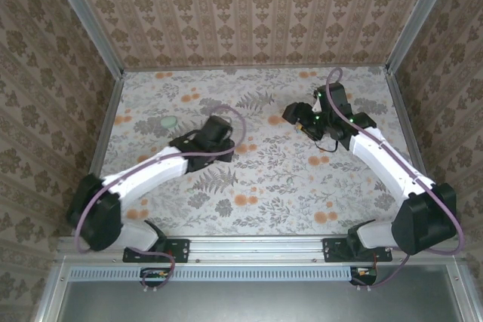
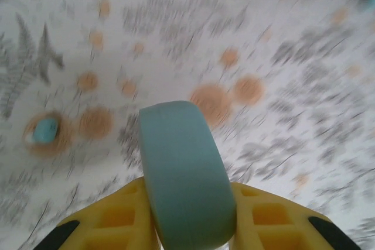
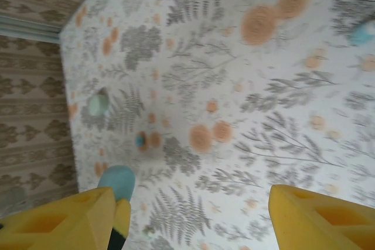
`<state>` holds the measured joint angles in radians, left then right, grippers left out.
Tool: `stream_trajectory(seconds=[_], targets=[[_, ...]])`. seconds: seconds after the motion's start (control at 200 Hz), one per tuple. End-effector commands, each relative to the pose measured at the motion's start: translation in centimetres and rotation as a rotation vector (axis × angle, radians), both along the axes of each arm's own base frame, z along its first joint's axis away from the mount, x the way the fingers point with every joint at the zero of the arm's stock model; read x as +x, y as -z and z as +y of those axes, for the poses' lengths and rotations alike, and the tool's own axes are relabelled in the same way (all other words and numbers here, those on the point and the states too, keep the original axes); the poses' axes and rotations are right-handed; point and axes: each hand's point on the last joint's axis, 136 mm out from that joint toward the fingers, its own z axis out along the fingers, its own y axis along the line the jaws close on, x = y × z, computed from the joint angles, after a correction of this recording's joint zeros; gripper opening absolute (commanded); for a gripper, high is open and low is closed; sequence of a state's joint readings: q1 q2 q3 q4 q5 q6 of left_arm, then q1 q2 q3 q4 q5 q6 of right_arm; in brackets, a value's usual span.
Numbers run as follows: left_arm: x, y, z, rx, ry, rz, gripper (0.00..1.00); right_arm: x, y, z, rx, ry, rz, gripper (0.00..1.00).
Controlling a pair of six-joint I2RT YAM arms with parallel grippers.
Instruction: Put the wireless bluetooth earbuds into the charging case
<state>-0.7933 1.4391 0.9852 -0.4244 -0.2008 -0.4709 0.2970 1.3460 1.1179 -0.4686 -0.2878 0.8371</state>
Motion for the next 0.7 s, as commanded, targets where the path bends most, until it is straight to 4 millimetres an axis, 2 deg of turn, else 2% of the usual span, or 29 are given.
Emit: stream_trajectory(seconds=[0.0,0.265,0.375,0.535,0.59,0.695], targets=[[-1.6,2.6,3.7,0.387,-0.078,0.096,0.15,-2.1,1.7,-2.5,-0.13,-0.032,0.054,0.71],[-1.6,4.4,2.3,0.861,-0.06,0.153,0.15,-3.0,1.8,-6.4,-0.183,0.008,0.066,0.71],[-2.0,5.7,1.5,0.935,-0.039,0.169,0.15,-3.4,1.7,-7.8,-0.197,0.031,0.059,0.71],[-2.6,7.3,0.5,0.936,-0.016,0.197,0.19,-3.7,1.4,-9.2,-0.221,0.056,0.054,0.71],[-2.6,7.6,0.3,0.945,-0.009,0.202,0.24,-3.7,1.3,-9.5,-0.23,0.058,0.054,0.71],[-2.7,8.0,-0.1,0.969,0.005,0.209,0.41,-3.7,1.1,-9.8,-0.239,0.06,0.051,0.71]])
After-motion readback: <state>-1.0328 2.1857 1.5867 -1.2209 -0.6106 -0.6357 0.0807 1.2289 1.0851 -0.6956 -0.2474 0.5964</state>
